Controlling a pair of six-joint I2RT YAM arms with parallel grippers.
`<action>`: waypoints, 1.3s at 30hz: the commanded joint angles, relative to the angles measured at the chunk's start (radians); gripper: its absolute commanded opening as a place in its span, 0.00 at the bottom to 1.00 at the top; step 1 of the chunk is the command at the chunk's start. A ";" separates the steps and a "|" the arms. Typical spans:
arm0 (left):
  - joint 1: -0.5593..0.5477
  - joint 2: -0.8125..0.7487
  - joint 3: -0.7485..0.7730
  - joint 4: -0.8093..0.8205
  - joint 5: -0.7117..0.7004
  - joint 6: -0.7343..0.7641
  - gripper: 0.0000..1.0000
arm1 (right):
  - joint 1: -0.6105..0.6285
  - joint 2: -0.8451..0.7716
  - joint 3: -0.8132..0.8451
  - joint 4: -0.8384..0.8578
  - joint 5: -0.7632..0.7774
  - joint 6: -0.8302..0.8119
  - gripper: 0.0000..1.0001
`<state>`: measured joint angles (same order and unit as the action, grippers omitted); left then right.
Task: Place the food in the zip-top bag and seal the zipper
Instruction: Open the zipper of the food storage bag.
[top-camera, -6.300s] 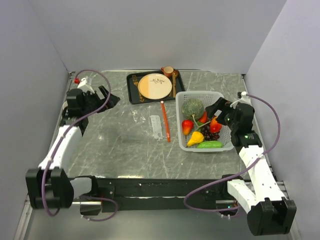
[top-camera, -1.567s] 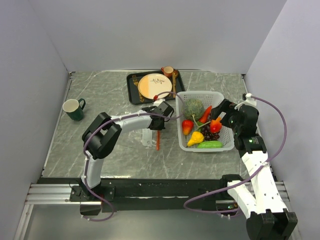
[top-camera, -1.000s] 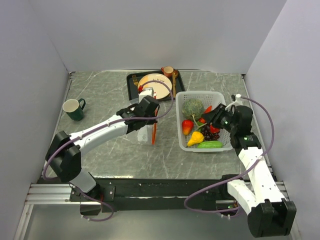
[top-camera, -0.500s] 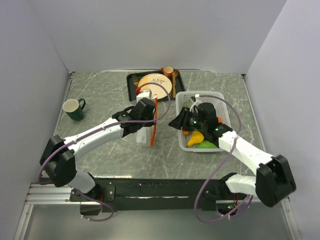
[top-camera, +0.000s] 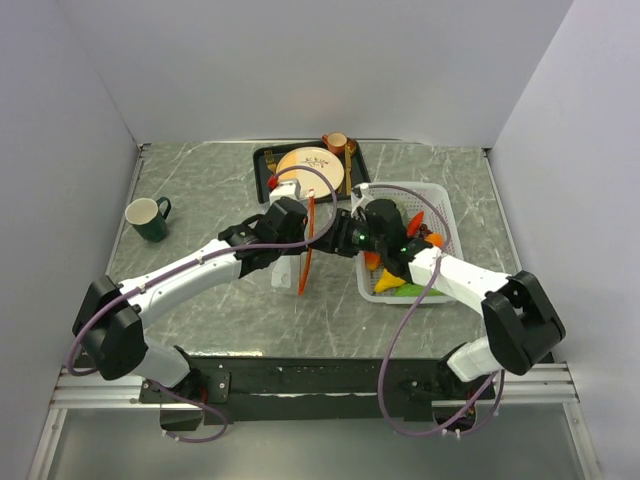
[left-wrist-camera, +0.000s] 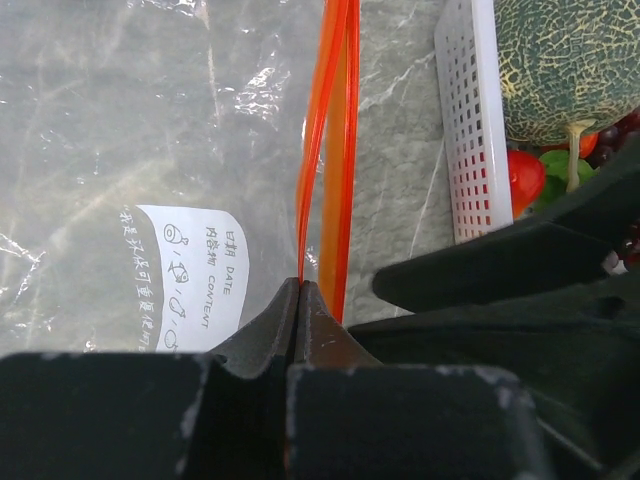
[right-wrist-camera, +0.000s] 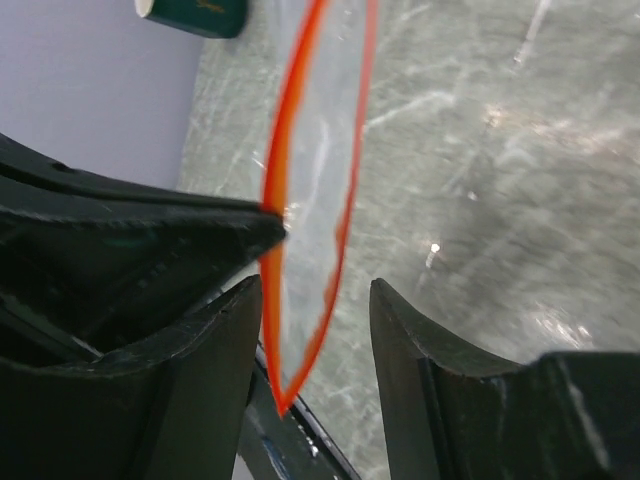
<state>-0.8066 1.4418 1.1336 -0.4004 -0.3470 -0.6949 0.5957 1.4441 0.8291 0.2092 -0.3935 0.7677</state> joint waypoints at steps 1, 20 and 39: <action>-0.003 -0.004 0.026 0.031 0.022 0.005 0.01 | 0.023 0.051 0.073 0.052 0.016 0.016 0.55; 0.050 -0.106 0.069 -0.103 -0.018 0.038 0.01 | 0.016 0.171 0.194 -0.051 0.077 -0.021 0.02; 0.259 -0.158 0.292 -0.338 0.091 0.110 0.01 | -0.016 0.392 0.473 -0.465 0.097 -0.128 0.00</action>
<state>-0.5533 1.2785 1.3529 -0.7071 -0.2802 -0.6048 0.5797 1.8381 1.2537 -0.1860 -0.2859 0.6823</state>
